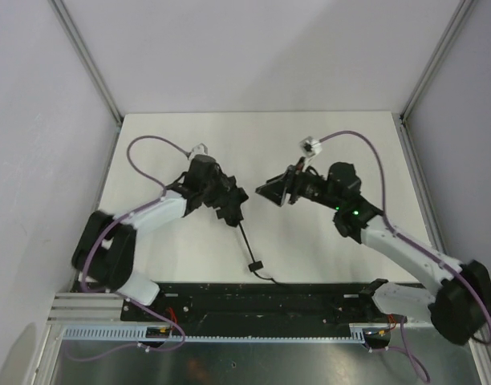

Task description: Put away the umbrella

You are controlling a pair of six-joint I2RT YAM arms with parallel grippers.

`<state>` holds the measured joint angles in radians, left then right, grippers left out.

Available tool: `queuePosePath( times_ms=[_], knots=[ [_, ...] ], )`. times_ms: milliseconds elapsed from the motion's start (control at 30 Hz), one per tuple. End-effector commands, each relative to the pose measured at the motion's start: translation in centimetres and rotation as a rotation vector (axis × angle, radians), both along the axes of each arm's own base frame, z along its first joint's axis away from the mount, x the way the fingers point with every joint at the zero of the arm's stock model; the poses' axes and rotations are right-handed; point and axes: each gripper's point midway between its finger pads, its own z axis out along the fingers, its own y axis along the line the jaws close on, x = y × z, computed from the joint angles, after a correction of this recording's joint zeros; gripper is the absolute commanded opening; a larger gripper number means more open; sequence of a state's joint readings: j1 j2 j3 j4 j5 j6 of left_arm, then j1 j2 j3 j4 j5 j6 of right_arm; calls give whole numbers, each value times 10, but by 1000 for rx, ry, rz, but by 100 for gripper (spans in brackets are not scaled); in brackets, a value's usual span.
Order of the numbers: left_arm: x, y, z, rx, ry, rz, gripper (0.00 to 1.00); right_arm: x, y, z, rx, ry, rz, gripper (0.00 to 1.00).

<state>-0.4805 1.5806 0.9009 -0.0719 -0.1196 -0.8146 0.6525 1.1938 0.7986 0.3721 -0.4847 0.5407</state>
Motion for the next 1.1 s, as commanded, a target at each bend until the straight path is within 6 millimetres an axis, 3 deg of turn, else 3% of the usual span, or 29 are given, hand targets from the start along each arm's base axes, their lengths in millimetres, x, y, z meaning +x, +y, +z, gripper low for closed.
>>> queuePosePath(
  times_ms=[0,133,200,267,400,533,733,833,933,1067],
  knots=[
    [25,-3,155,-53,-537,-66,0,3,-56,-39,-210,128,-165,68],
    [3,-14,245,82,-1027,-236,0,-7,-83,-27,-235,93,-232,69],
    [-19,-25,264,181,-1242,-339,0,-14,-88,-21,-230,80,-233,69],
    [-33,-33,268,229,-1351,-397,0,-20,-91,-16,-223,70,-228,69],
    [-60,-48,242,279,-1437,-500,0,-31,-99,-15,-237,63,-228,69],
    [-83,-59,198,286,-1431,-563,0,-35,-105,-25,-265,72,-241,69],
    [-106,-45,108,123,-1219,-498,0,-43,-97,-41,-225,104,-191,70],
    [-118,-52,71,17,-1085,-540,0,-47,-86,-58,-237,123,-152,71],
    [-132,-61,81,-107,-1080,-577,0,-55,-71,-71,-271,119,-84,75],
    [-150,-62,136,-342,-1142,-560,0,-74,-49,-76,-264,108,46,83]
  ],
)
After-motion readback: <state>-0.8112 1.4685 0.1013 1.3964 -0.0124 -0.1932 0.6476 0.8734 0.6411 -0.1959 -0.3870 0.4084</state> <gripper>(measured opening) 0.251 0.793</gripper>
